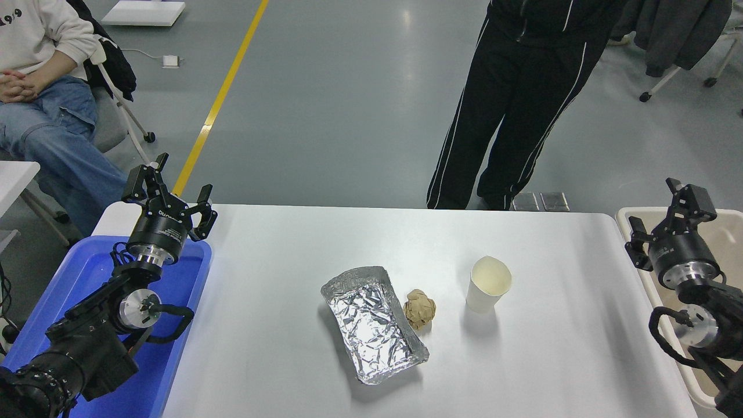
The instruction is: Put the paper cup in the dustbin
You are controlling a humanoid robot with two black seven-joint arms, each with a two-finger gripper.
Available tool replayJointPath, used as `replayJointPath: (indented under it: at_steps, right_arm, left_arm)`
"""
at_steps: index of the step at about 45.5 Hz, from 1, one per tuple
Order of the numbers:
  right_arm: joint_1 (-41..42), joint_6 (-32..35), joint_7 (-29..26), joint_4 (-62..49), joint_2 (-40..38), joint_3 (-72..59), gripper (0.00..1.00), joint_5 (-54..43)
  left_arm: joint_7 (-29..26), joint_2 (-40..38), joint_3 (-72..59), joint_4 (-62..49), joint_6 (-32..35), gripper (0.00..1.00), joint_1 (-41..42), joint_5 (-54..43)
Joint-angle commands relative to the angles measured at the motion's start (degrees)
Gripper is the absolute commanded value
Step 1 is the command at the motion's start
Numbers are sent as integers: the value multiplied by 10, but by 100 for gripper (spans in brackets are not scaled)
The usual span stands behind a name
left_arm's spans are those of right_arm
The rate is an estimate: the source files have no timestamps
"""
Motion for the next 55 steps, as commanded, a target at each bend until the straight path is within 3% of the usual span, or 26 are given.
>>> replayJointPath:
  at_steps: [1, 27, 44, 55]
  right_arm:
    - [4, 5, 0, -1, 1, 0, 100, 0]
    - [19, 7, 0, -1, -36, -28, 100, -16]
    - [189, -1, 0, -1, -128, -269, 100, -113]
    - [323, 0, 0, 3, -144, -521, 100, -270]
  left_arm:
    - [0, 0, 0, 0, 0, 100, 0, 0]
    - [0, 0, 0, 0, 0, 100, 0, 0]
    - [0, 0, 0, 0, 0, 100, 0, 0]
    - [0, 0, 0, 0, 0, 100, 0, 0]
